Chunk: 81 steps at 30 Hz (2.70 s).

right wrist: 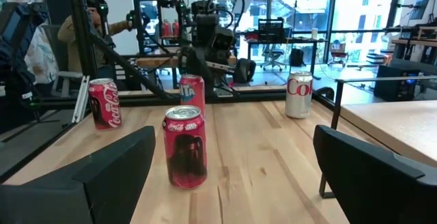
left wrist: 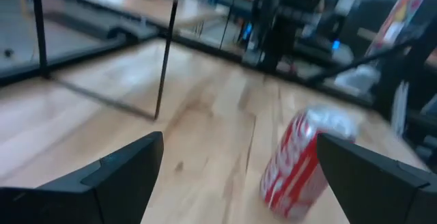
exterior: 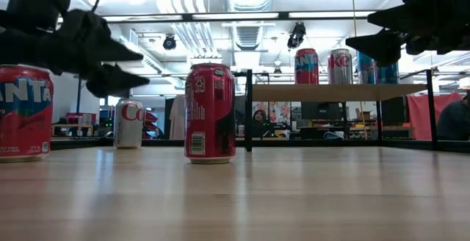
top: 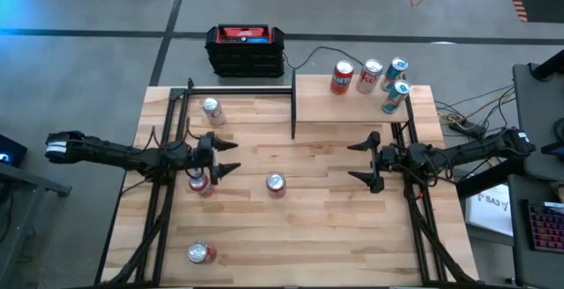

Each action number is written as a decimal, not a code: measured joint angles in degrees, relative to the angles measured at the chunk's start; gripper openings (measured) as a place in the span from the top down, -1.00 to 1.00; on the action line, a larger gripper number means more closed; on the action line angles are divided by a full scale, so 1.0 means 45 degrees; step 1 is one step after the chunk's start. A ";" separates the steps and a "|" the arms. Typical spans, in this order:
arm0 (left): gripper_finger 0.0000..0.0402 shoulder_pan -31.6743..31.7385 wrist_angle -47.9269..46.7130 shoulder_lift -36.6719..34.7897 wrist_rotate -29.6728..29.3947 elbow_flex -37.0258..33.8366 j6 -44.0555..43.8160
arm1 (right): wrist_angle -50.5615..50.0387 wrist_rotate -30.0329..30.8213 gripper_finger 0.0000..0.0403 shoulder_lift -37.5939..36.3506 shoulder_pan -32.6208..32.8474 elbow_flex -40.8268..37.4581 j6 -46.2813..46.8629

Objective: Place canned beverage on shelf
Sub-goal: Put the top red white soda can on the shelf

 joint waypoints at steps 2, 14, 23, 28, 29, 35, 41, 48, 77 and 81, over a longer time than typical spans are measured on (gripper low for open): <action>-0.84 -0.0005 0.0858 0.0020 -0.0001 0.0000 -0.0014 | 0.0003 0.0000 -0.90 0.0000 0.0000 0.0000 -0.0002; -0.84 -0.0005 0.1980 0.0052 0.0002 0.0667 -0.0960 | 0.0005 0.0000 -0.90 0.0000 0.0000 0.0000 0.0000; -0.84 -0.0010 -0.4415 0.0443 0.0663 0.4132 -0.0467 | 0.0000 0.0000 -0.90 0.0000 0.0002 0.0000 0.0000; -0.84 -0.0005 -0.6948 0.1445 0.0572 0.6397 -0.0961 | 0.0004 0.0000 -0.90 0.0000 0.0000 0.0000 0.0000; -0.84 -0.0005 -0.7440 0.1713 0.0570 0.6809 -0.1026 | 0.0002 0.0000 -0.90 0.0000 0.0005 0.0000 0.0000; -0.84 0.0010 -1.0549 0.3550 -0.0369 0.9453 -0.2384 | 0.0000 0.0000 -0.90 0.0000 0.0000 0.0000 0.0000; -0.84 -0.0007 -1.4519 0.5829 -0.0153 1.2368 -0.3404 | 0.0000 0.0005 -0.90 0.0000 0.0000 0.0000 0.0000; -0.84 -0.0061 -1.7859 0.8446 0.0245 1.5380 -0.3749 | 0.0000 0.0005 -0.90 0.0002 0.0005 0.0000 0.0000; -0.84 -0.0192 -2.0933 1.1645 0.3019 1.8229 -0.1741 | 0.0000 0.0001 -0.90 0.0005 0.0005 0.0000 0.0000; -0.84 -0.0234 -2.1156 1.1565 0.3035 1.8224 -0.2187 | 0.0000 -0.0001 -0.90 0.0005 0.0005 0.0000 0.0000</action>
